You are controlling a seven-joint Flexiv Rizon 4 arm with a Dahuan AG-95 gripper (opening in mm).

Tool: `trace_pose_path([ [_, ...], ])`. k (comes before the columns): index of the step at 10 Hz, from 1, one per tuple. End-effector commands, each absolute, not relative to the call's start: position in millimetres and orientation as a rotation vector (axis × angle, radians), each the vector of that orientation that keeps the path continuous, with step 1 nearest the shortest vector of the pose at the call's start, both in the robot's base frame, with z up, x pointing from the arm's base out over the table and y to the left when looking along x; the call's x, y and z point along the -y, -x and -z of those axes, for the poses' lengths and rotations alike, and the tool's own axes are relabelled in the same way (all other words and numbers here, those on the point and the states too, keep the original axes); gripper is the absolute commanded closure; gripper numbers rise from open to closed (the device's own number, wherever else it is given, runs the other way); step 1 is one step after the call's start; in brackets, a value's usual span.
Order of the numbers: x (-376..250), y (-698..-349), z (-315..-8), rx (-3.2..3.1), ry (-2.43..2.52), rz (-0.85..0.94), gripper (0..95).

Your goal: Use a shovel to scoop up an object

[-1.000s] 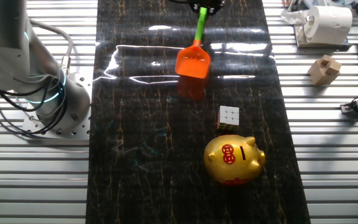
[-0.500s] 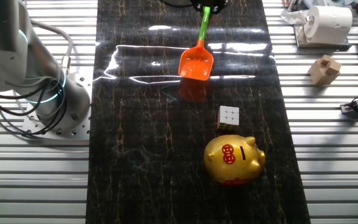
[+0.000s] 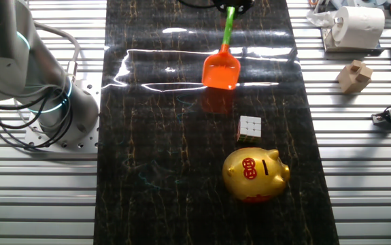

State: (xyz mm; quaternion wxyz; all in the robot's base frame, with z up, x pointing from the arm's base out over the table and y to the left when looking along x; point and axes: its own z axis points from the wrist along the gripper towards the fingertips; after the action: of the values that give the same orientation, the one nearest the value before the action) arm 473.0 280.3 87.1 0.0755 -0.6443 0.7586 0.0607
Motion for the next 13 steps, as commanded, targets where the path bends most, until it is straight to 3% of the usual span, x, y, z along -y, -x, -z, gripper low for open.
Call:
trace_pose_path([
  [1, -280, -481, -85, -2.228, 1.976, -0.192, 95.0],
  [7, -272, -488, -79, -1.963, 2.191, -0.230, 95.0],
  [13, -250, -478, -86, -1.969, 2.069, -0.311, 95.0],
])
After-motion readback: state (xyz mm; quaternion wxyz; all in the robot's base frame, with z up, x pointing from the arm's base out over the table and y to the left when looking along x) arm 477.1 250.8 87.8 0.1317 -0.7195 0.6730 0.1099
